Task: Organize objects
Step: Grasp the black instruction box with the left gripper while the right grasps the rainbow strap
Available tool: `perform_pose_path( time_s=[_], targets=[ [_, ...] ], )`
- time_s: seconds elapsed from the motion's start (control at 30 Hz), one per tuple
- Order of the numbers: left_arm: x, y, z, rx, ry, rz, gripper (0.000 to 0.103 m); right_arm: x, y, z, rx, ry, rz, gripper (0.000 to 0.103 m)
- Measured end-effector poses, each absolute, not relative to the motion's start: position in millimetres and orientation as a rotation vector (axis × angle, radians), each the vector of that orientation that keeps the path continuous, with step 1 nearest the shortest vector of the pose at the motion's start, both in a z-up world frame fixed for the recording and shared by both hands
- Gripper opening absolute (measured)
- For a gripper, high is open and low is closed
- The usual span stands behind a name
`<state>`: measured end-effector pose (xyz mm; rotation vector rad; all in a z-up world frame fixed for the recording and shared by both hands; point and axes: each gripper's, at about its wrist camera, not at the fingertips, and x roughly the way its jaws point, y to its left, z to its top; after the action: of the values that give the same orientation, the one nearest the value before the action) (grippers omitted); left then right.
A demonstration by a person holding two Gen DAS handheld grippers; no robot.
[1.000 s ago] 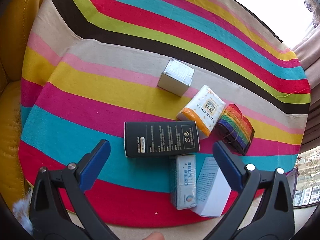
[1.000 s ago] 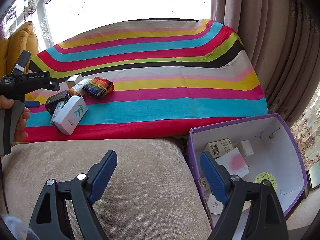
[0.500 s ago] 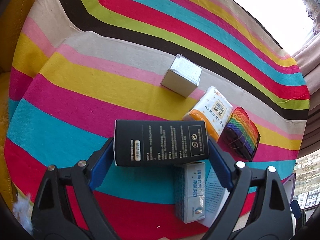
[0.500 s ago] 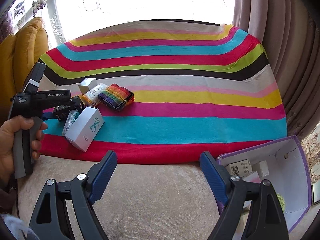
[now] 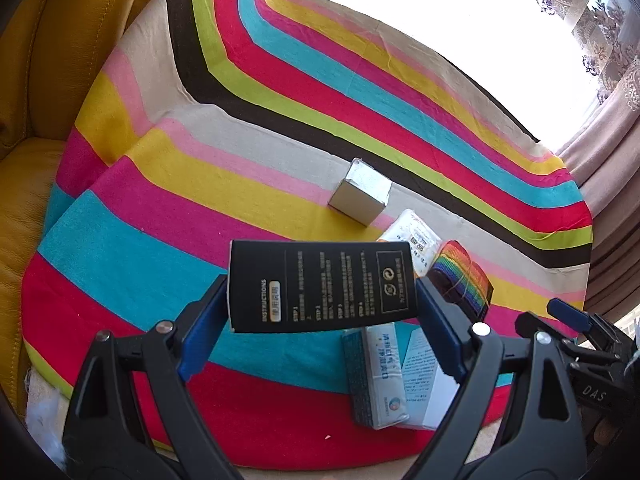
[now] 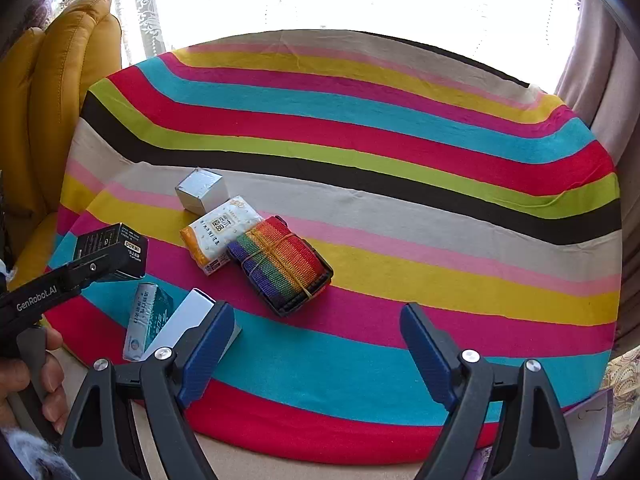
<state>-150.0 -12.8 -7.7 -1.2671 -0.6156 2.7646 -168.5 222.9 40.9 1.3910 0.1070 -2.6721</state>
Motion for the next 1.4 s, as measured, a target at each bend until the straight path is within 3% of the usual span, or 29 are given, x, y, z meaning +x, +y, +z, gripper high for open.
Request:
perform_pose_path(
  time_s=[0.27, 0.43, 0.9, 1.23, 1.37, 1.4],
  targets=[
    [-148, -3, 2, -1.202, -0.499, 2.826, 0.091, -210, 188, 13, 1.457, 0.248, -2.505, 0.086],
    [-147, -3, 2, -1.200, -0.493, 2.830, 0.091, -225, 182, -1, 1.506, 0.222, -2.461, 0.086],
    [-146, 0, 2, -1.192, -0.479, 2.827, 0.091, -233, 171, -9, 1.495, 0.380, -2.465, 0.086],
    [-146, 3, 2, -1.190, -0.457, 2.824, 0.091, -240, 171, -17, 1.527, 0.326, -2.521, 0.098],
    [-146, 5, 3, -1.183, -0.445, 2.823, 0.091, -241, 175, -18, 1.526, 0.283, -2.560, 0.097],
    [-146, 6, 3, -1.180, -0.440, 2.824, 0.091, -240, 177, -17, 1.519, 0.275, -2.576, 0.092]
  ],
)
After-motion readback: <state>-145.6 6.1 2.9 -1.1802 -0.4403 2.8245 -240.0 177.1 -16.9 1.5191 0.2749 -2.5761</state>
